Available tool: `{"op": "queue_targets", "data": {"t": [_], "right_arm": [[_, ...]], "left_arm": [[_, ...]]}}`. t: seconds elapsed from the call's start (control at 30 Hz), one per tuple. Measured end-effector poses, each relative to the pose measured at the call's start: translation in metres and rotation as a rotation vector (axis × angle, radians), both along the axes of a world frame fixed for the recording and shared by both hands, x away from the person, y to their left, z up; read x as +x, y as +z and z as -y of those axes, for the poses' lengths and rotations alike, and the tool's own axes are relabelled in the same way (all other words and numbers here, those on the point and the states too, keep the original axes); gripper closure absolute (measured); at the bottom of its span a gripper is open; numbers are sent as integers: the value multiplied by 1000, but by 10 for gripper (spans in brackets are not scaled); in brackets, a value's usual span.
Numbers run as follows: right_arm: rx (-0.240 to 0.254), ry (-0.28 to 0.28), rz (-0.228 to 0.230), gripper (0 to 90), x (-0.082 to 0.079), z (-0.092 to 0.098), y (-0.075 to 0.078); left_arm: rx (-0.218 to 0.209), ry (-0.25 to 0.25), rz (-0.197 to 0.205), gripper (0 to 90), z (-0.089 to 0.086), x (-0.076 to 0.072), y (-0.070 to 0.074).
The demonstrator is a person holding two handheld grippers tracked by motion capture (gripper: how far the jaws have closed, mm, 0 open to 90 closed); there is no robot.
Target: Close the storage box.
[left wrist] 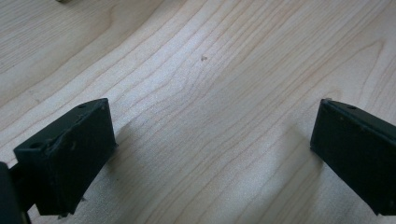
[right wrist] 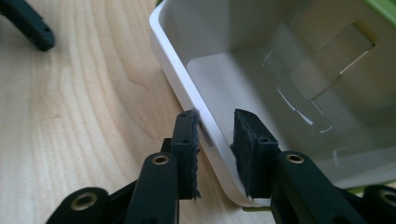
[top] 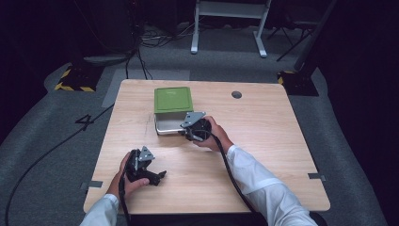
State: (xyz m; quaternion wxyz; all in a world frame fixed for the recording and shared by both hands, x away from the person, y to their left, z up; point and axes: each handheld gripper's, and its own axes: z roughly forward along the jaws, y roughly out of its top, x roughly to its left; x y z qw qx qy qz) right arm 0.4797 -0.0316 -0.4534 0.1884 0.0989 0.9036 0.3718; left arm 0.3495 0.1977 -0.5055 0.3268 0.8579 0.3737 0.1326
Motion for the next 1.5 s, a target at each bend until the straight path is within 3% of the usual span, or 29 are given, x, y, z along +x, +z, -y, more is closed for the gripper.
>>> {"op": "queue_targets", "data": {"t": [0.2,0.3,0.33,0.4,0.63,0.73,0.93,1.13,1.17,1.23,1.3,1.33,1.37,1.47,1.5], "right_arm": [[8,-51,8,690,2,1,-1],[54,-57,-17,683,4,6,2],[54,-57,-17,683,4,6,2],[102,-57,-41,656,6,14,6],[105,-54,-42,589,1,24,12],[145,-43,-55,557,-4,34,16],[150,-25,-70,498,-13,48,22],[139,-8,-63,345,-27,81,33],[128,-16,-72,267,-32,96,36],[118,-21,-64,262,-34,105,36],[84,-50,-41,235,-42,131,33],[84,-50,-41,235,-42,131,33],[63,-85,-34,227,-47,149,29],[65,-128,-53,226,-52,176,20],[65,-128,-53,226,-52,176,20]], "left_arm": [[0,0,0,0,0,0,0],[0,0,0,0,0,0,0],[0,0,0,0,0,0,0],[0,0,0,0,0,0,0],[0,1,1,2,0,0,0],[1,1,1,2,0,0,0],[1,2,1,2,0,0,0],[0,6,4,3,0,-1,0],[0,7,4,3,0,-1,0],[-1,7,3,3,0,-1,0],[-1,7,3,3,0,-1,0],[-1,7,3,3,0,-1,0],[-1,7,4,3,0,-1,0],[-1,8,3,2,0,-1,0],[-1,8,3,2,0,-1,0]]}}
